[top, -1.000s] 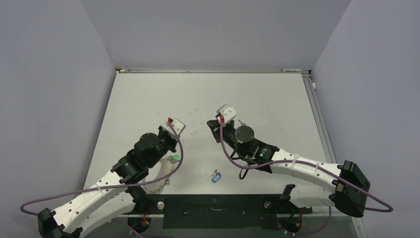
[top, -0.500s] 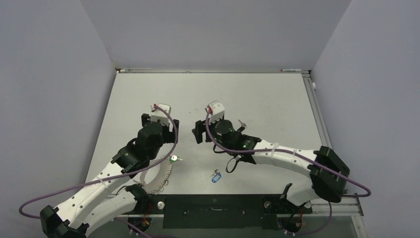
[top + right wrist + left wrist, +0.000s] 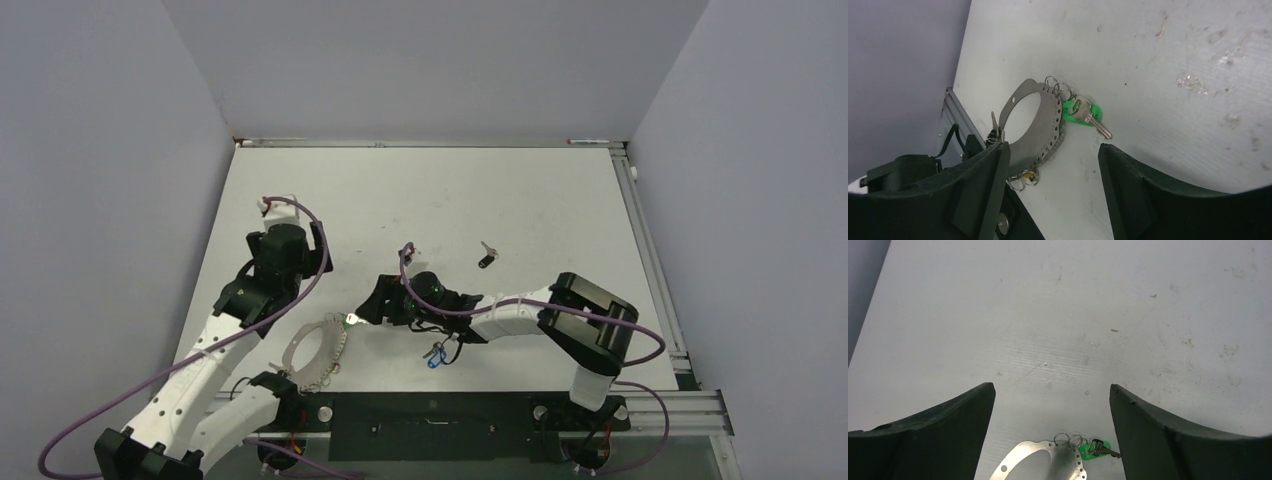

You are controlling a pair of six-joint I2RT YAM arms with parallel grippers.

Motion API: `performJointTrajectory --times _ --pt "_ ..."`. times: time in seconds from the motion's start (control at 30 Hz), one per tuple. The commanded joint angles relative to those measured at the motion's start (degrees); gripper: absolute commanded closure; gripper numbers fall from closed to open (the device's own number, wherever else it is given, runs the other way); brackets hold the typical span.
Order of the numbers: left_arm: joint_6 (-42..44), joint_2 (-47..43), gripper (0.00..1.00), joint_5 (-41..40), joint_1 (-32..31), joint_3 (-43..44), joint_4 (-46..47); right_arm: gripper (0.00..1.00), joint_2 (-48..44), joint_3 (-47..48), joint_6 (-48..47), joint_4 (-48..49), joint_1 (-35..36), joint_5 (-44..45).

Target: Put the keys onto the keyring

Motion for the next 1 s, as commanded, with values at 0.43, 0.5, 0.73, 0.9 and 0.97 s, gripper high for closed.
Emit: performJointTrajectory --times 0.43,0.5,0.73,0.9,0.97 --pt "0.6 -7.7 0.20 -0.9 0.4 0.8 1.7 0.47 17.1 5.2 23.2 12.6 3.9 -7.7" --pt "0.7 -8.1 0.20 -1.0 0.4 0.8 1.8 0.50 16.9 8.1 21.8 3.8 4.9 -6.0" --pt "1.0 -9.7 0.20 -0.8 0.4 0.5 1.8 0.57 17.8 15.2 19.0 -12.7 8.1 0.4" --pt "1.1 -10.4 0.20 -0.4 0.4 0.5 1.9 0.69 18.2 16.4 18.9 -15.0 8.8 1.7" --pt "1.2 -10.6 0.20 -0.4 0.4 0.4 1.9 0.75 18.2 16.8 18.8 -16.2 9.1 2.5"
